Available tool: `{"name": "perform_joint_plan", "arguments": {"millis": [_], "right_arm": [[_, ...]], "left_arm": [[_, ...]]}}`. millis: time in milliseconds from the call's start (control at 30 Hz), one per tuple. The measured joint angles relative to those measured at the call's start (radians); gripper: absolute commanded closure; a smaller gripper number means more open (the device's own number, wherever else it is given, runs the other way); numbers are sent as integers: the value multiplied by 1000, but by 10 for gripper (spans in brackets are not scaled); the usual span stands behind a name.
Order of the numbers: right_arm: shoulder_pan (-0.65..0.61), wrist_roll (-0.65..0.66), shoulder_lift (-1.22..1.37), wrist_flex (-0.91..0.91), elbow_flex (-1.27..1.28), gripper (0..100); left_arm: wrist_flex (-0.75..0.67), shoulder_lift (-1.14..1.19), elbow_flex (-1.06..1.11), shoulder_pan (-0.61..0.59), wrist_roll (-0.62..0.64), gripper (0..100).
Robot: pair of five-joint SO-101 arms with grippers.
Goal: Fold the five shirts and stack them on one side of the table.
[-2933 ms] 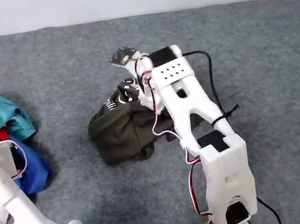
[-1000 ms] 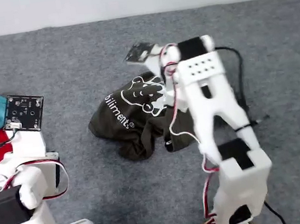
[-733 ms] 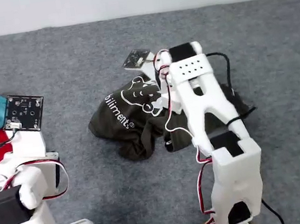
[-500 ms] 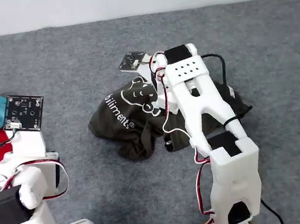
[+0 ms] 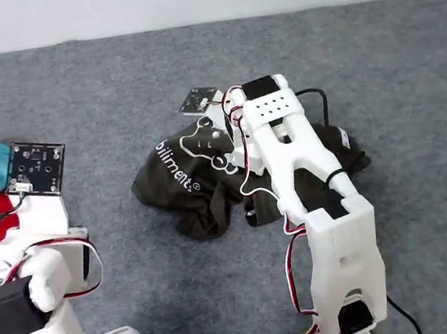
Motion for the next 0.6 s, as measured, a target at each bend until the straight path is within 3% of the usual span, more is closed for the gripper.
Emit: {"name": "perform_joint_plan", "arguments": {"millis": [433,600], "right_arm": [[78,46,-255,224,0,988],[158,66,-371,235,0,988]], "left_arm": [[0,0,8,0,0,994],[0,0,8,0,0,994]]}}
